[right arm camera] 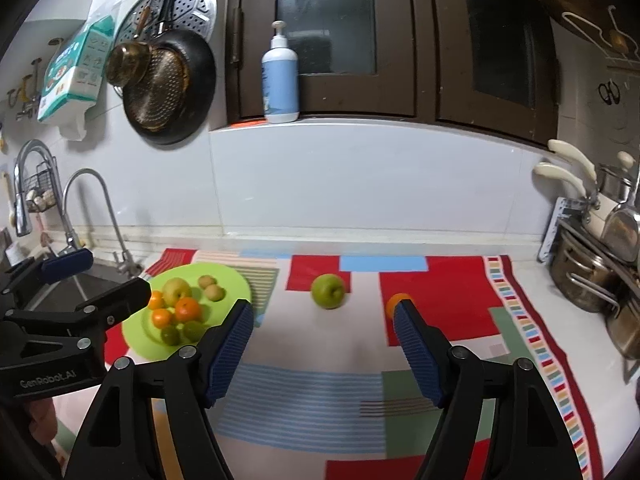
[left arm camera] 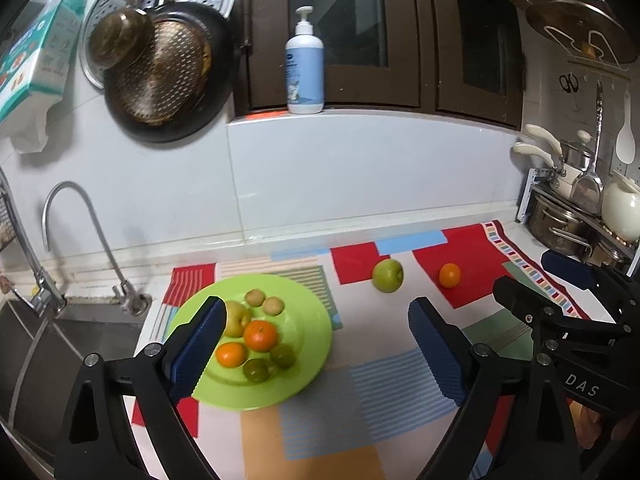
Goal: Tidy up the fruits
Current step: 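Move both open grippers toward the green apple and the last orange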
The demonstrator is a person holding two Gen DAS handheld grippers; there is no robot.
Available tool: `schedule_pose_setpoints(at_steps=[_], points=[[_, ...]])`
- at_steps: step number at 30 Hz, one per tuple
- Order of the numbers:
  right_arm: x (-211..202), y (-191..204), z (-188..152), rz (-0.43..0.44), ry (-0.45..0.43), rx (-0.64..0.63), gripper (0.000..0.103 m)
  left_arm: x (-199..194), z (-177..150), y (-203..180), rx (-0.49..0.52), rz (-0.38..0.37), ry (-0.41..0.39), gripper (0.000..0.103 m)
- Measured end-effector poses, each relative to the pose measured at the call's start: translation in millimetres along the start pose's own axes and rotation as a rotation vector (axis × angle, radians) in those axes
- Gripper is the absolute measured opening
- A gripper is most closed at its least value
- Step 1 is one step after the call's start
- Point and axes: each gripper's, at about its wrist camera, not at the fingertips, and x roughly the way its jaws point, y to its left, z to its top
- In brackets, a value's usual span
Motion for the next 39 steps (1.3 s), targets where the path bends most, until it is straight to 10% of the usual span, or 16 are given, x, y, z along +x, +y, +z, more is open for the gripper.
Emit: schedule_pose_setpoints(at_steps=[39], points=[[144.7,-93.7,-16.6,-0.053,0.149,0.024,0.074,174.2,7.8,-72.8,0.155,-0.096,0.115,0.094]])
